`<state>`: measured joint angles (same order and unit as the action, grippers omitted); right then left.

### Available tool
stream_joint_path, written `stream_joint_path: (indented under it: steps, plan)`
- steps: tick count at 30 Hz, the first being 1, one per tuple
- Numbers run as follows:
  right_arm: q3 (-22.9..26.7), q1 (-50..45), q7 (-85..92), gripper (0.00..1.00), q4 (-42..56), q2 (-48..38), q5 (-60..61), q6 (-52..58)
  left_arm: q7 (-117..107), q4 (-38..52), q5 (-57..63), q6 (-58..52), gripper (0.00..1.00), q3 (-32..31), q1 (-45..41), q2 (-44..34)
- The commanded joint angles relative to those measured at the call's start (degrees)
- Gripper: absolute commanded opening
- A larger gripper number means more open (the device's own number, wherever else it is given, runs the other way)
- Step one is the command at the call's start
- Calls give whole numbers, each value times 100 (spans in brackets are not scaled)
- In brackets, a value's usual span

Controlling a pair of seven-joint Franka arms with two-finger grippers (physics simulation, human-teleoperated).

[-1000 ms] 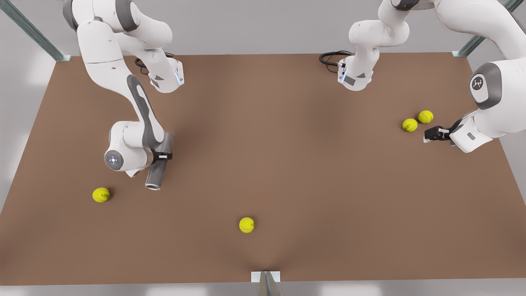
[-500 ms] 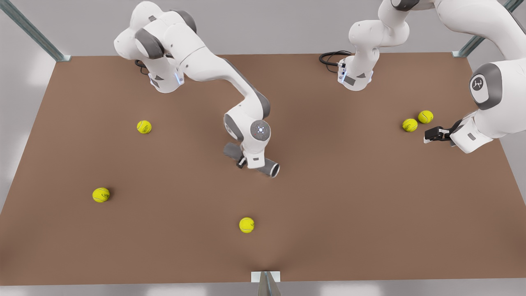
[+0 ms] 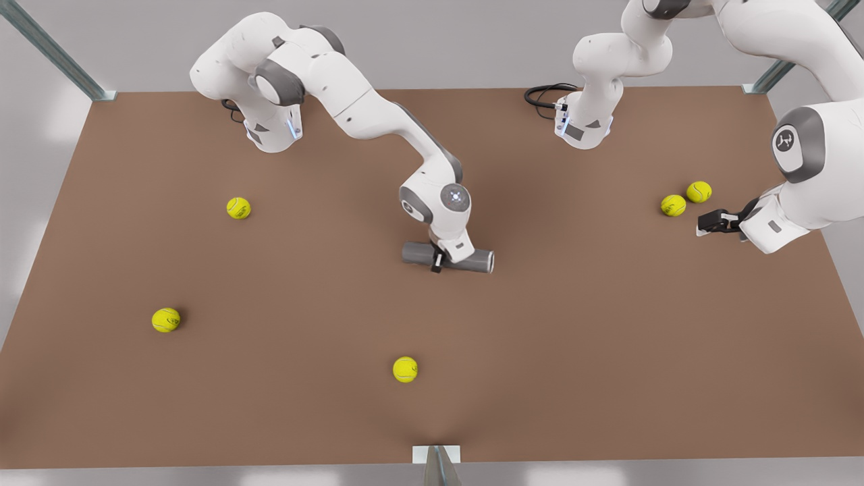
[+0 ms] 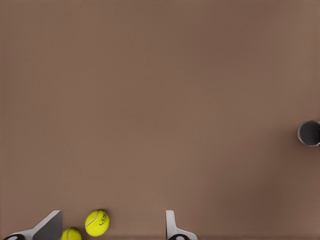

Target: Put the tennis tube upright

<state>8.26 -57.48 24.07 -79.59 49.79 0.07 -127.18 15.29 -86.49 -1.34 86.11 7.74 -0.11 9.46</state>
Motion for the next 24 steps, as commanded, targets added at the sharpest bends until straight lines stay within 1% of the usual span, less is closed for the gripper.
stream_joint_path:
  steps: [1, 2, 3, 8, 10, 12, 13, 14, 15, 16, 17, 18, 19, 20, 21, 22, 23, 24]
  plan:
    - [9, -17, 669, 77, 5, 4, 37, -202, 1, 1, 3, 2, 100, 8, 2, -5]
    - [9, -17, 669, 86, 5, 4, 37, -202, 1, 1, 3, 2, 100, -1, 2, -5]
    - [9, -17, 669, 100, 14, 4, 37, -202, 1, 9, 3, 2, 100, -1, 2, 21]
    - [9, -17, 704, 100, 14, -57, 177, -202, 1, 9, 3, 2, 100, -1, 2, 21]
    - [0, -35, 739, 100, -3, -329, 476, -132, -8, 1, 3, 2, 100, -1, 2, 21]
    - [0, 0, 748, 100, -12, -751, 678, 175, -8, 1, 3, -7, 100, -1, 2, 12]
    - [0, 70, 783, 100, -4, -1041, 916, 501, -8, 1, 3, -7, 100, -1, 2, 21]
    - [-8, 281, 845, 100, 5, -1445, 1179, 1115, -8, 1, 3, -7, 100, -1, 2, 21]
    - [-8, 694, 801, 100, 32, -1832, 1627, 1976, -69, 1, -50, -7, 100, -1, 2, 12]
    - [123, 1353, 406, 100, 101, -2254, 1900, 3259, -359, 1, -313, 11, 100, -1, 2, 65]
    - [158, 1913, -451, 100, 356, -2473, 1822, 4362, -1094, 1, -856, 11, 100, 8, 72, 353]
    - [159, 2864, -1704, 100, 418, -2939, 1313, 5229, -1441, 9, -2070, 28, 100, 17, 284, 1118]
    - [150, 3234, -1713, 100, 357, -3264, 513, 5265, -819, 1, -2826, 2, 100, 17, 389, 1725]
    - [141, 3340, -1766, 100, 348, -3511, -121, 5309, -158, -52, -3538, -33, 100, 8, 354, 2305]
    - [167, 3445, -1853, 100, 427, -3502, -209, 5414, 492, -385, -4258, 422, 100, -79, 178, 2526]
    - [167, 3489, -2265, 100, 427, -3502, -244, 5432, 1115, -1140, -4935, 1615, 100, -746, 178, 2552]
    - [211, 3550, -2469, 100, 427, -3502, -244, 5510, 1152, -1238, -5129, 1978, 100, -1107, 169, 2666]
    - [220, 3638, -2784, 100, 427, -3494, -253, 5678, 1222, -1405, -5349, 2164, 100, -1292, 169, 2684]
